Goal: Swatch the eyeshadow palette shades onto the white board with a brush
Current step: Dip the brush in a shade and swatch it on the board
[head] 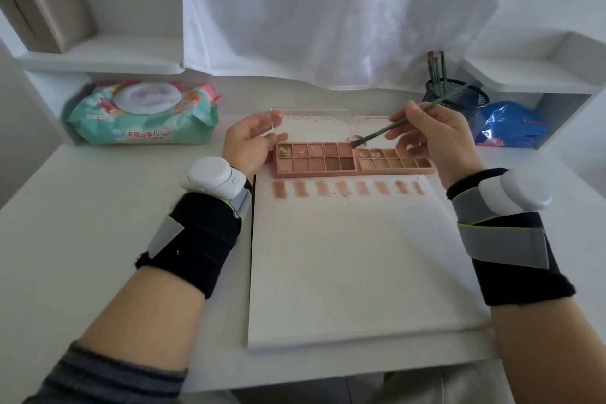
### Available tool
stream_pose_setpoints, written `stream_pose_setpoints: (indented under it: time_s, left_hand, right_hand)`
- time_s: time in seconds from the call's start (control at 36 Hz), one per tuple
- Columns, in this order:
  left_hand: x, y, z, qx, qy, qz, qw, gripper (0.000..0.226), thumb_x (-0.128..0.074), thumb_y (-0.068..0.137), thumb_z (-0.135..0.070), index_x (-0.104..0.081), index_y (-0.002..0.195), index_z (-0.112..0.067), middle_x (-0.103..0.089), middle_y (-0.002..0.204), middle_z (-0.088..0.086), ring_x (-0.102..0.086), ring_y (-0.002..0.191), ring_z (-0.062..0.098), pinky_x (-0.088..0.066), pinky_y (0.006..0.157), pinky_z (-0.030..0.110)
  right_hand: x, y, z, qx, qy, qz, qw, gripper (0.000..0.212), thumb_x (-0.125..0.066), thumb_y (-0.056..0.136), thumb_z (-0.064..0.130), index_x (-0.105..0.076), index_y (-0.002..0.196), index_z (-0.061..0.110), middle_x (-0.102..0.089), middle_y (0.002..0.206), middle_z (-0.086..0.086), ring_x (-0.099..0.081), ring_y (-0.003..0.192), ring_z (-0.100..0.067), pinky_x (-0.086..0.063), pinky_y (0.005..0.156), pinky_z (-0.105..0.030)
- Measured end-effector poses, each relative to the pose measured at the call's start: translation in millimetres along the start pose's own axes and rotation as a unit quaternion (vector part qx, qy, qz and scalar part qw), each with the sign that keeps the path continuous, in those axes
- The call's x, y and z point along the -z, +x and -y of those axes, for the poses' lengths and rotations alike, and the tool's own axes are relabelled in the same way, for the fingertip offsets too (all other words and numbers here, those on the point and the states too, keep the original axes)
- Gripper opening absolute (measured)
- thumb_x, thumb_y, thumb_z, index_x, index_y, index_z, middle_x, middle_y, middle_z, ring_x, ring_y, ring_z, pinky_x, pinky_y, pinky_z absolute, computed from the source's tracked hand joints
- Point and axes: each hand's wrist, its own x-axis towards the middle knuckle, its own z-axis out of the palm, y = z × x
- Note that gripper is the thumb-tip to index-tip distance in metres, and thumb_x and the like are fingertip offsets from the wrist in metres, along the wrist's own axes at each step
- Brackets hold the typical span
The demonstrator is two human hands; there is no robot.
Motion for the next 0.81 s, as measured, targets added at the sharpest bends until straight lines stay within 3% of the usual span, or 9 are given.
stream_pose_setpoints:
  time_s: [0.08, 0.31, 0.42, 0.5, 0.61, 0.69, 0.81]
  left_hand:
    - [0.2, -0.7, -1.4, 0.008, -0.001, 0.001, 1.000, 0.038, -0.038, 0.089, 0.017, -0.058, 0.114, -0.003, -0.059, 0.110, 0.005, -0.063, 0.102, 0.025, -0.051, 0.086, 0.028]
    - [1.0, -1.4, -0.6, 0.012, -0.008, 0.003, 1.000, 0.036, -0.039, 0.089, 0.017, -0.058, 0.108, -0.006, -0.060, 0.115, 0.008, -0.062, 0.105, 0.027, -0.050, 0.095, 0.038]
    - [-0.1, -2.0, -0.2, -0.001, -0.015, 0.004, 1.000, 0.035, -0.038, 0.088, 0.018, -0.057, 0.107, -0.005, -0.059, 0.119, 0.011, -0.057, 0.117, 0.029, -0.053, 0.088, 0.031]
    - [1.1, -1.3, -0.1, 0.004, -0.018, 0.001, 1.000, 0.036, -0.039, 0.088, 0.018, -0.057, 0.110, -0.004, -0.059, 0.124, 0.014, -0.061, 0.108, 0.028, -0.052, 0.089, 0.032]
    - [3.5, -1.1, 0.2, -0.007, -0.014, 0.014, 1.000, 0.036, -0.039, 0.087, 0.018, -0.059, 0.099, -0.010, -0.060, 0.113, 0.007, -0.058, 0.116, 0.028, -0.054, 0.082, 0.025]
    - [2.7, -0.6, 1.2, -0.004, -0.014, 0.018, 1.000, 0.037, -0.039, 0.087, 0.018, -0.060, 0.096, -0.012, -0.060, 0.112, 0.005, -0.059, 0.115, 0.028, -0.052, 0.088, 0.030]
    - [2.8, 0.1, 1.2, -0.007, -0.022, 0.020, 1.000, 0.038, -0.039, 0.087, 0.018, -0.059, 0.091, -0.014, -0.061, 0.111, 0.004, -0.058, 0.117, 0.027, -0.055, 0.074, 0.019]
  right_hand:
    - [-4.9, 2.0, 5.9, 0.020, -0.025, 0.017, 0.999, 0.026, -0.047, 0.097, 0.020, -0.063, 0.078, 0.015, -0.066, 0.061, 0.005, -0.055, 0.051, -0.008, -0.042, 0.048, -0.020]
    - [-26.2, 5.3, 17.9, 0.087, -0.084, 0.067, 0.990, 0.016, -0.051, 0.094, 0.010, -0.060, 0.081, 0.013, -0.065, 0.064, 0.002, -0.053, 0.049, -0.006, -0.040, 0.041, -0.016]
    - [-38.1, 7.3, 20.5, 0.106, -0.103, 0.071, 0.986, 0.016, -0.052, 0.093, 0.007, -0.059, 0.079, 0.014, -0.063, 0.070, -0.006, -0.053, 0.050, -0.005, -0.039, 0.046, -0.011]
    - [-47.1, 7.7, 20.8, 0.113, -0.113, 0.078, 0.984, 0.012, -0.053, 0.092, 0.009, -0.059, 0.083, 0.011, -0.064, 0.070, -0.006, -0.053, 0.050, -0.002, -0.038, 0.047, -0.009]
    - [-55.2, 6.2, 20.6, 0.129, -0.128, 0.078, 0.980, 0.009, -0.054, 0.092, 0.011, -0.059, 0.086, 0.008, -0.063, 0.070, -0.004, -0.054, 0.051, 0.001, -0.038, 0.047, -0.008]
    - [-57.2, 5.7, 20.3, 0.134, -0.135, 0.080, 0.979, 0.010, -0.054, 0.093, 0.012, -0.059, 0.084, 0.011, -0.064, 0.070, -0.003, -0.054, 0.052, 0.002, -0.038, 0.047, -0.008]
    - [-60.7, 5.1, 21.0, 0.141, -0.137, 0.084, 0.977, 0.016, -0.054, 0.093, 0.013, -0.058, 0.078, 0.018, -0.064, 0.071, -0.002, -0.055, 0.052, 0.002, -0.038, 0.048, -0.007]
